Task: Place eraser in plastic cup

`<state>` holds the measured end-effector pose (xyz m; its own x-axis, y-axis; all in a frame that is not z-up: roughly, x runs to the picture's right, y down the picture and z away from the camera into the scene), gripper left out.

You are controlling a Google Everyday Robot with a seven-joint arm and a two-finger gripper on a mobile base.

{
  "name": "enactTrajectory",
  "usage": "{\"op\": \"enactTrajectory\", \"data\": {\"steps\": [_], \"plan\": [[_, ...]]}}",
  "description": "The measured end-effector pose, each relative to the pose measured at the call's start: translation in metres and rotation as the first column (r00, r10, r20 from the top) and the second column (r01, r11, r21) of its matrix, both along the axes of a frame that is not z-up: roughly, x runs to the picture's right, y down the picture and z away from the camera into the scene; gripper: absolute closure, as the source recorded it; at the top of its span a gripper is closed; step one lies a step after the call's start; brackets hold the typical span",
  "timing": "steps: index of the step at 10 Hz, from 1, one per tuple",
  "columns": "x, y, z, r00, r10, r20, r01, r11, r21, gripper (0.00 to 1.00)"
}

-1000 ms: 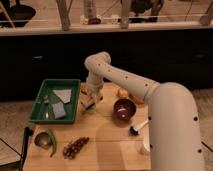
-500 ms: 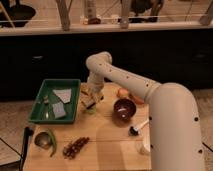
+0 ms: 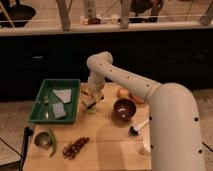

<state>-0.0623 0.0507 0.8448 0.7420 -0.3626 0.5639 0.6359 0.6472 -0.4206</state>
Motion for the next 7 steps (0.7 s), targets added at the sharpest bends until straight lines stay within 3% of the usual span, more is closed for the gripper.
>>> {"op": "enactTrajectory", "data": {"steps": [7], "plan": [[-0.025,0.005,0.006,0.998,-0.063,0.017,0.064,0.9977,-0.023,1.00]]}}
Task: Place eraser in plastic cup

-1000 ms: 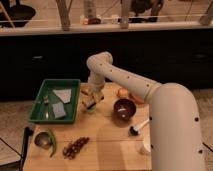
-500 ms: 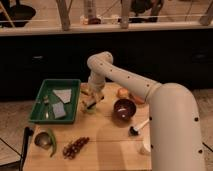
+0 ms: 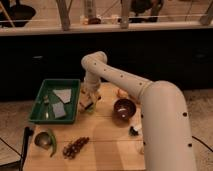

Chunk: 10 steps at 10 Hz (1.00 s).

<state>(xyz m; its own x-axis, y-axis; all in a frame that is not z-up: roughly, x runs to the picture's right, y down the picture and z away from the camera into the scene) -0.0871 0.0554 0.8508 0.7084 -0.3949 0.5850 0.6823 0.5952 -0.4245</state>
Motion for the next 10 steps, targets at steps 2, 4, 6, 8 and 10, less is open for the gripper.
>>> {"op": "enactTrajectory", "data": {"steps": [2,4,6,8,10], "plan": [[-0.0034,0.0017,0.0029,1.000,-0.001,0.001,0.001,1.0000,-0.007,0.97],[-0.0043,0.0035,0.0060,1.000,0.000,-0.003,0.000,0.9999,-0.017,0.78],[-0.0076,0.0044,0.0077,1.000,-0.001,-0.004,0.001,0.9997,-0.025,0.57],[-0.0065,0.0034,0.0084,1.000,-0.001,-0.010,0.001,0.9996,-0.028,0.38],[-0.0077,0.0031,0.0081,1.000,-0.005,-0.011,0.005,0.9995,-0.031,0.22]]}}
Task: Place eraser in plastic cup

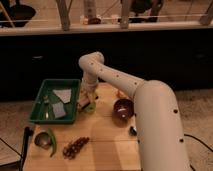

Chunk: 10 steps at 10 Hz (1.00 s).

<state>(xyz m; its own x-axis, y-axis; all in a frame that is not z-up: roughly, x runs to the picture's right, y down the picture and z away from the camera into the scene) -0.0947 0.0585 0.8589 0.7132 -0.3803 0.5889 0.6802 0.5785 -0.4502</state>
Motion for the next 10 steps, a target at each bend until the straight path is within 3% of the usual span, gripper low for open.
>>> {"op": "enactTrajectory", "data": {"steps": [10], "plan": [[-0.0068,-0.0044,0.0032,1.000,-0.016,0.002,0.016,0.9998,-0.010,0.20]]}}
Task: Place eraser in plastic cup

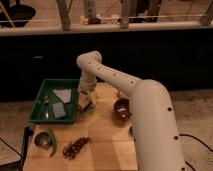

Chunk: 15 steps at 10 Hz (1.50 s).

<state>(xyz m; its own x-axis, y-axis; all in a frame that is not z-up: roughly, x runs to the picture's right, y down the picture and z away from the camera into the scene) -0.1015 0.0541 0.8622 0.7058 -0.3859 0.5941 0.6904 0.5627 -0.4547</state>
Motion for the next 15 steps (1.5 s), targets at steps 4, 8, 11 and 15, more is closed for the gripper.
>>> {"op": "enactTrajectory", "data": {"steps": [4,8,11,15], "plan": [[-0.0001,-0.0039,-0.0010,1.000,-0.007,0.007,0.007,0.9999,0.009,0.20],[0.0028,-0.0081,-0.0020,1.000,-0.018,0.017,0.018,0.9996,0.020,0.20],[0.0028,-0.0090,-0.0025,1.000,-0.019,0.018,0.019,0.9996,0.022,0.20],[0.0036,-0.0090,-0.0024,1.000,-0.018,0.017,0.018,0.9996,0.022,0.20]]}}
